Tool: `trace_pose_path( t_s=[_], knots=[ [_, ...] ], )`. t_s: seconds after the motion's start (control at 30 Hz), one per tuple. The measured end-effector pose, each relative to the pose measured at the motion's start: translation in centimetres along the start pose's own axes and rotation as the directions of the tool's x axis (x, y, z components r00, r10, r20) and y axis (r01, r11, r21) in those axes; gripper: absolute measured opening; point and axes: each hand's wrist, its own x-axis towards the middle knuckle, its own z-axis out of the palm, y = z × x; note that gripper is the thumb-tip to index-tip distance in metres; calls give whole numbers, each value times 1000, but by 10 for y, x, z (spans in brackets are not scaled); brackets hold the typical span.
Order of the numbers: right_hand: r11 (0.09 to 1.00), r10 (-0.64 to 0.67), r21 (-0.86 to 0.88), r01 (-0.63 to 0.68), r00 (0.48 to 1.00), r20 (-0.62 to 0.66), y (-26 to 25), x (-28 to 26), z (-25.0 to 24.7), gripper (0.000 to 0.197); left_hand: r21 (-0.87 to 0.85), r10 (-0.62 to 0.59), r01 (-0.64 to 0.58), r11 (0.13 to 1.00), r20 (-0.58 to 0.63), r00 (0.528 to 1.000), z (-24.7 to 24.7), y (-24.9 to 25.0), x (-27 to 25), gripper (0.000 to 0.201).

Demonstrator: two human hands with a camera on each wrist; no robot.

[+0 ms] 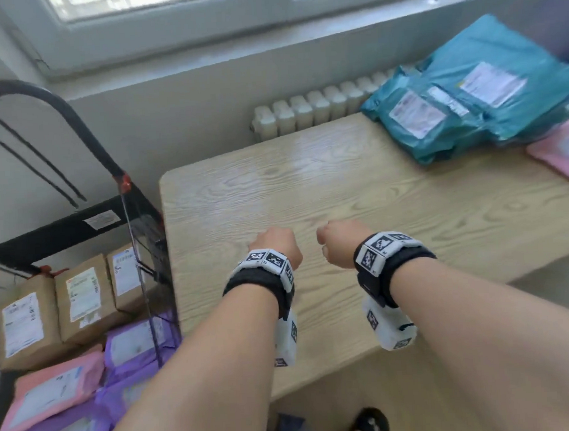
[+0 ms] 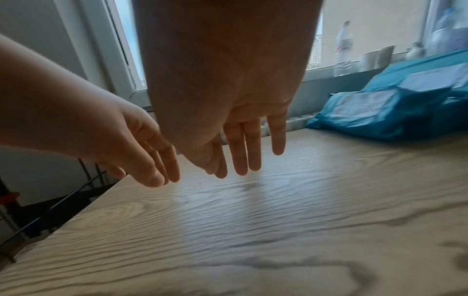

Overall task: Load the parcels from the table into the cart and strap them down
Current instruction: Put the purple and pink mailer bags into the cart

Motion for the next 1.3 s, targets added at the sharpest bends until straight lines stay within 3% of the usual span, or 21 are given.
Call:
trace_pose_path(
  t_s=[0.33,0.67,0.97,1.3],
  knots=[
    [960,236,167,-224,970,-58,160,-81,2,30,32,205,-203,979,-67,977,8,185,0,31],
    [885,408,266,-383,912,-46,258,-115,18,26,61,318,-316,947,-39,947,22,289,17,30],
    [852,469,287,-437,881,-51,352,-100,8,25,7,368,-368,930,-8,930,17,376,67,29],
    [872,457,257,-417,881,-120,454,-70,-27,25,-80,328,-329,941,-28,944,-9,468,149,32]
  ],
)
